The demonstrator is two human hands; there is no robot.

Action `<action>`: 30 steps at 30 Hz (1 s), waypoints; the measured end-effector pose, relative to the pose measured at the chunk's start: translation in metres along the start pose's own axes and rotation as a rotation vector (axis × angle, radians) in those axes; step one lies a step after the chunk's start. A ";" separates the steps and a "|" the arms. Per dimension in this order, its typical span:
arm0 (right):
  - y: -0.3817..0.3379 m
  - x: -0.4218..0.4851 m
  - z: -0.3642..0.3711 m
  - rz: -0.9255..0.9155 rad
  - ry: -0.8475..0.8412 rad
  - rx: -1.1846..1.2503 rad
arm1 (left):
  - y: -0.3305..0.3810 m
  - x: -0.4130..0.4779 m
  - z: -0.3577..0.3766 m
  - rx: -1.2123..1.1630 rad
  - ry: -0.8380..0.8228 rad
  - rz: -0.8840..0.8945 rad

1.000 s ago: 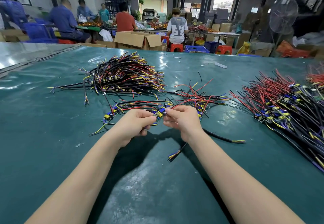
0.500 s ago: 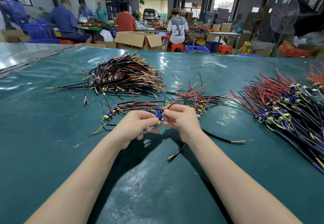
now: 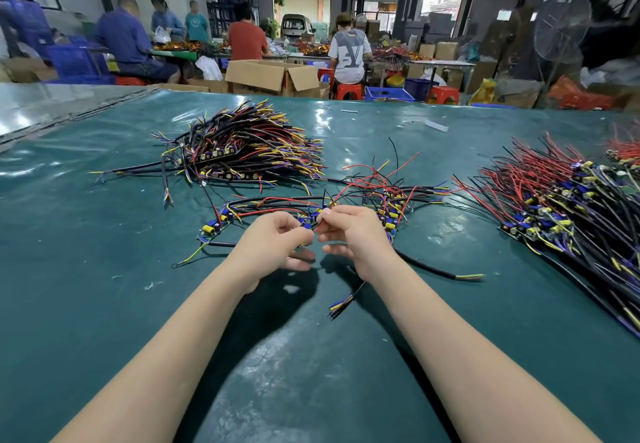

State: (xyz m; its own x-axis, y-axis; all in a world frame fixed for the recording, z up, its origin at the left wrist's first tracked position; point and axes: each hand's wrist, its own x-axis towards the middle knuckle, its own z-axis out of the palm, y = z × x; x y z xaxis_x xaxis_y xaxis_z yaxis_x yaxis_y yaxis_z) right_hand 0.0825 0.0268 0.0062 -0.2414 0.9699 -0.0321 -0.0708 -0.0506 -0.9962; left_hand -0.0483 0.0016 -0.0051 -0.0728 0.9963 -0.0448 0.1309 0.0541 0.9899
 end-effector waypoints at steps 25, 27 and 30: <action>-0.002 0.005 -0.006 -0.039 -0.041 0.155 | 0.000 0.002 -0.007 0.103 0.121 0.094; -0.001 0.005 -0.006 -0.051 -0.041 0.176 | -0.001 0.002 -0.006 0.089 0.119 0.083; 0.002 0.006 -0.002 -0.021 -0.039 0.182 | -0.001 0.000 -0.005 0.253 0.144 0.124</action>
State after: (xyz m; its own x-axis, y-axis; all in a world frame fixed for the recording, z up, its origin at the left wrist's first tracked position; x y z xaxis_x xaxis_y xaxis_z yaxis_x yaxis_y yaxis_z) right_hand 0.0834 0.0328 0.0042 -0.2754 0.9613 -0.0045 -0.2492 -0.0759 -0.9655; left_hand -0.0535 0.0016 -0.0056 -0.1780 0.9777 0.1114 0.3877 -0.0343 0.9211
